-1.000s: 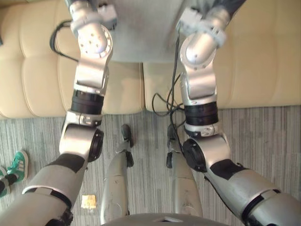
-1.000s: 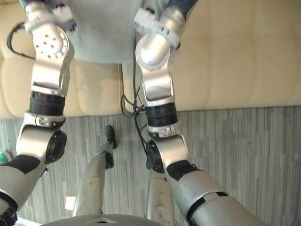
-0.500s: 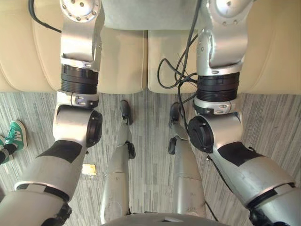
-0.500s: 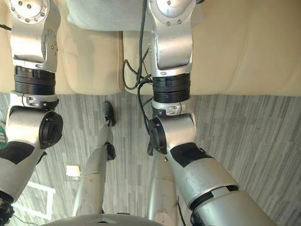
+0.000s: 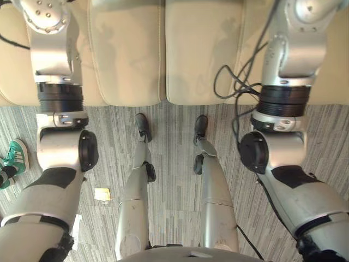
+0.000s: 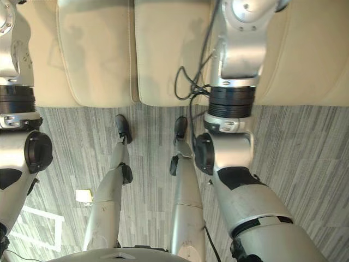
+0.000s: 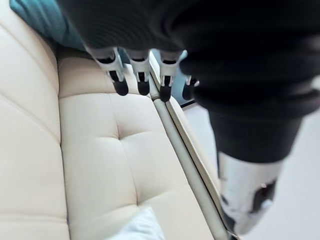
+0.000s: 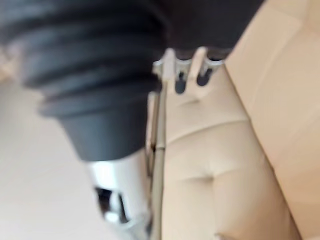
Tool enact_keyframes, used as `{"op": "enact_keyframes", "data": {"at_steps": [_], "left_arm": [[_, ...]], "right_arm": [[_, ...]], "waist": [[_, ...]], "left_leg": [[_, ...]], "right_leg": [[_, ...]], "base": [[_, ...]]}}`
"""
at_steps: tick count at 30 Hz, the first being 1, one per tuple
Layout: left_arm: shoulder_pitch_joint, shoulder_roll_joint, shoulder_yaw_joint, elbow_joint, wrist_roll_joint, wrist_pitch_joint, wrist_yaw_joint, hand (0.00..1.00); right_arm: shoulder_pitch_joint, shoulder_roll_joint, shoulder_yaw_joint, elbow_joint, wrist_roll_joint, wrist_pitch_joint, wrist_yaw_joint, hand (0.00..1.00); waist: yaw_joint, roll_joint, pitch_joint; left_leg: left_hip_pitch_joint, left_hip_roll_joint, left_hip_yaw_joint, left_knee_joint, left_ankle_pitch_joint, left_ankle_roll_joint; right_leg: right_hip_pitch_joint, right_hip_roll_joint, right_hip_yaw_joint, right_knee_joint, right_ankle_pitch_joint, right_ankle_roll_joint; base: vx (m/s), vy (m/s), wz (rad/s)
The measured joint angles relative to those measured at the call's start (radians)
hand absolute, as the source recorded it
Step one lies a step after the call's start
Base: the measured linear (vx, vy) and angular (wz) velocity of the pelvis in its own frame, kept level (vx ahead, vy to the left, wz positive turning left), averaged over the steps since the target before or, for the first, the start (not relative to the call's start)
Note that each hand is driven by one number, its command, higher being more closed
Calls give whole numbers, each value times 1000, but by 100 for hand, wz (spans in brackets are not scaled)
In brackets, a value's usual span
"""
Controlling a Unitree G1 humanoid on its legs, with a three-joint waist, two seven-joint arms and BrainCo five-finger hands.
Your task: Pick up cushions and gather them together orderly.
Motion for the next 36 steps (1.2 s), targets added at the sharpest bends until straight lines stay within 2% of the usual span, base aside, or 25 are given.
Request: {"op": "enact_keyframes", "data": {"at_steps": [2, 4, 5, 6, 7, 10, 11, 13, 15, 16, 19, 20, 21, 23, 26, 30, 32, 36], "left_arm": [[131, 36, 83, -47, -53, -2, -20, 0], [231, 56, 121, -92, -90, -10, -30, 0], [340, 57, 159, -148, -125, -29, -36, 0], [378, 57, 166, -165, -138, -38, -43, 0], [498, 52, 171, -210, -175, -57, -65, 0], [745, -11, 160, -298, -237, -99, -143, 0], [846, -52, 157, -322, -248, -117, -174, 0], [973, -114, 146, -350, -254, -122, -203, 0], [1137, -203, 108, -346, -254, -123, -261, 0], [1167, -223, 99, -339, -253, -123, -273, 0], [1294, -308, 35, -200, -250, -117, -349, 0], [1302, -312, 28, -183, -249, -116, -355, 0], [1338, -330, -8, -108, -230, -114, -382, 0], [1373, -356, -34, -13, -215, -107, -415, 0], [1389, -390, -39, 110, -185, -102, -440, 0], [1391, -415, -35, 342, -102, -79, -442, 0], [1388, -423, -24, 422, -71, -71, -440, 0], [1378, -422, 15, 519, -53, -57, -436, 0]], "right_arm": [[82, -77, -10, -63, 38, -1, 38, 0], [154, -129, -18, -109, 41, -1, 63, 0], [241, -187, -20, -142, 40, 0, 90, 0], [275, -205, -21, -152, 40, 1, 103, 0], [389, -243, -28, -175, 39, 1, 138, 0], [678, -248, -69, -230, 39, 0, 231, 0], [793, -233, -80, -252, 39, -7, 270, 0], [945, -187, -80, -276, 39, -12, 315, 0], [1112, -82, -76, -275, 38, -16, 392, 0], [1143, -57, -76, -274, 38, -16, 407, 0], [1278, 74, -52, -175, 38, -26, 495, 0], [1288, 85, -49, -162, 38, -31, 498, 0], [1339, 141, -26, -86, 38, -41, 524, 0], [1399, 206, -6, 21, 38, -44, 558, 0], [1439, 258, 7, 165, 41, -52, 581, 0], [1442, 320, 9, 443, 45, -51, 624, 0], [1440, 323, -3, 546, 44, -50, 641, 0], [1409, 318, -71, 677, 38, -31, 646, 0]], "waist": [[-3, 0, 0], [-3, -1, 0], [-3, -1, 0], [-3, -1, 0], [-10, -1, 0], [-27, -2, -1], [-27, -5, -3], [-26, -5, -6], [-23, -11, -30], [-22, -11, -39], [-18, -29, -93], [-17, -32, -100], [-8, -51, -135], [0, -68, -187], [3, -75, -232], [5, -74, -292], [4, -74, -320], [-4, -78, -330]], "left_leg": [[12, -1, 3, 20, -24, 16], [22, 0, 0, 34, -24, 20], [35, 4, -4, 53, -35, 28], [41, 5, -7, 58, -40, 28], [62, 8, -22, 81, -57, 29], [126, 9, -59, 129, -108, 28], [154, 7, -67, 143, -123, 35], [191, 6, -82, 160, -143, 32], [240, 7, -98, 159, -149, 35], [250, 7, -101, 158, -150, 34], [352, 11, -109, 154, -171, 30], [363, 11, -109, 154, -174, 30], [423, 13, -106, 154, -193, 29], [484, 15, -104, 151, -215, 28], [542, 14, -104, 141, -227, 31], [676, 12, -62, 69, -230, 29], [721, 8, -41, 37, -230, 29], [795, -5, -11, -9, -223, 27]], "right_leg": [[6, -3, 6, 30, -19, 0], [17, -5, 4, 44, -27, -2], [39, -6, -1, 50, -35, -5], [48, -6, -4, 51, -38, -5], [85, -8, -19, 55, -49, -7], [187, -21, -55, 73, -94, -8], [224, -27, -66, 82, -110, -6], [279, -33, -83, 78, -134, -5], [344, -35, -105, 68, -147, -3], [358, -35, -110, 62, -149, -3], [491, -26, -133, 7, -150, 2], [505, -26, -133, 2, -151, 3], [575, -21, -133, -26, -153, 8], [654, -16, -137, -68, -151, 16], [735, -12, -143, -127, -138, 26], [867, 6, -117, -255, -92, 33], [905, 14, -91, -309, -68, 41], [968, 20, -50, -377, -28, 57]], "base": [[-52, -93, 3], [-23, -86, 5], [-20, -112, 5], [-10, -131, 9], [-1, -123, 16], [16, -110, 29], [33, -110, 32], [34, -69, 22], [59, -67, 20], [95, -52, 13], [112, -27, 4], [116, -10, -8], [103, 0, -7], [95, 11, -6], [94, 49, -2], [55, 66, -24], [39, 54, -38], [45, 58, -33]]}}
